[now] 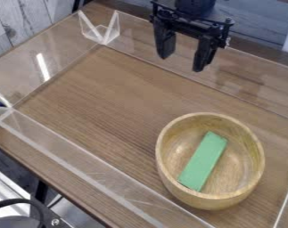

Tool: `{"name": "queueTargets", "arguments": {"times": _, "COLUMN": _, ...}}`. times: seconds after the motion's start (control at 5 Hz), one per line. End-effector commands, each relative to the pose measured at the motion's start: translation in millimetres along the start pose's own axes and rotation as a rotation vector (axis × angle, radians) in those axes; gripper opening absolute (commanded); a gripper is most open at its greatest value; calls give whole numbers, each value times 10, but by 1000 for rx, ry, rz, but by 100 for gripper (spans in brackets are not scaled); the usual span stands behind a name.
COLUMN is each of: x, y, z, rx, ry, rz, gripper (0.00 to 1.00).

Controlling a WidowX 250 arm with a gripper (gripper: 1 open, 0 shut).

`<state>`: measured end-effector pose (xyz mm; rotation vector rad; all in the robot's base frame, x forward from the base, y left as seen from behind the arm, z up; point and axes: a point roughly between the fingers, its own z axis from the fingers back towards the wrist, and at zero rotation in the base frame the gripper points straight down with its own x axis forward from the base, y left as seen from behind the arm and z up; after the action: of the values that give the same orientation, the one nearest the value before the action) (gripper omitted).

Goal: Remove the green block from inside the brown bowl and put it on the table

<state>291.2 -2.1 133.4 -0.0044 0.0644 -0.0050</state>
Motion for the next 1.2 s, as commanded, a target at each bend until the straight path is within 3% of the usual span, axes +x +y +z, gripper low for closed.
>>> {"name": "queueTargets", "arguments": {"times": 0.0, "x": -79, "y": -90, "z": -92, "rx": -3, "ry": 25, "rz": -14, "gripper": 100}}
{"name": "queueTargets", "arguments": {"times": 0.2, "x": -283, "y": -284, "z": -165, "rx": -9, "ry": 43, "rz": -60, "gripper": 100}}
{"name": "queueTargets", "arguments": {"times": 0.6, "x": -513, "y": -679, "z": -376, "rx": -19, "ry": 42, "rz": -139, "gripper": 100}}
{"name": "queueTargets", "arguments": {"times": 1.0, "x": -578, "y": -905, "z": -567, "rx": -23, "ry": 57, "rz": -186, "gripper": 100}}
